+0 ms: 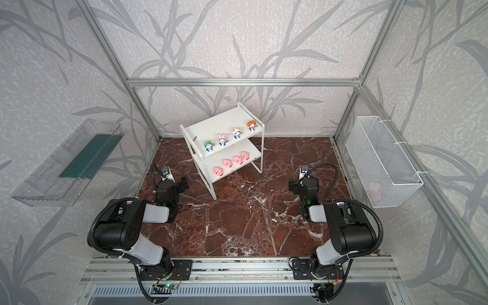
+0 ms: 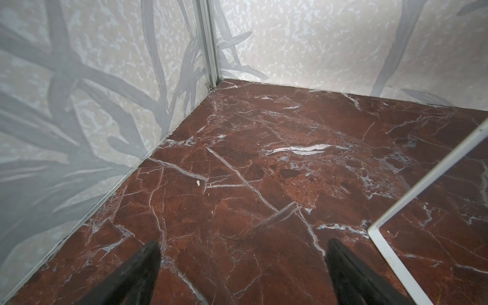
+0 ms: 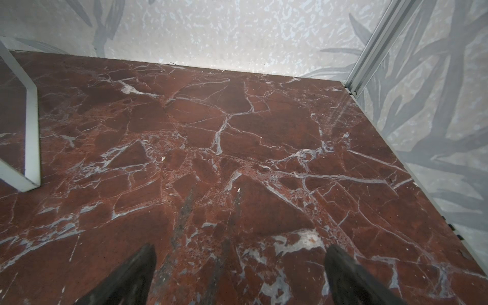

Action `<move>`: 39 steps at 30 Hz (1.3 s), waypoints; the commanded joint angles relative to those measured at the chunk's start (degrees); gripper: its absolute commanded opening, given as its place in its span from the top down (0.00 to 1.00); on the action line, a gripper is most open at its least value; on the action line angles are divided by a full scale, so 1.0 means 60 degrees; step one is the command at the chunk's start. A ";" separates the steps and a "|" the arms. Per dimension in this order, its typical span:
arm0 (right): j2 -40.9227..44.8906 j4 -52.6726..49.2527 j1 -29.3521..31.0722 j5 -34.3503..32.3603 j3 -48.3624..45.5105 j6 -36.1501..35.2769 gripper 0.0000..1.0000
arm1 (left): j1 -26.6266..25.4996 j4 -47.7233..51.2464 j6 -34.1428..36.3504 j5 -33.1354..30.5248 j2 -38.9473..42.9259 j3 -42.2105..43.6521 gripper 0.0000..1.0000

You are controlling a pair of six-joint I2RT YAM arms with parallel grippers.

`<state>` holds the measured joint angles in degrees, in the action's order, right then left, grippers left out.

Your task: Place and organize the plastic toys onto the shelf

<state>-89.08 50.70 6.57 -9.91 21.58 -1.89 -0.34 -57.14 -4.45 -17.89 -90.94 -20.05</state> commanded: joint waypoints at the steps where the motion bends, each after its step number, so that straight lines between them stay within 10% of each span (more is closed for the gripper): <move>1: 0.0110 -0.0152 -0.0011 0.0476 0.0178 -0.0231 0.01 | -0.0031 0.0042 0.0199 -0.0022 0.0161 -0.0073 0.01; 39: 0.0051 -0.0290 -0.0011 0.0480 0.0281 -0.0183 0.01 | -0.0031 0.0030 0.0200 -0.0033 0.0156 -0.0071 0.01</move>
<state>-89.08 48.97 6.59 -7.16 21.89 -3.05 -0.34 -57.12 -4.45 -17.89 -90.94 -20.05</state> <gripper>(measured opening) 0.991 0.992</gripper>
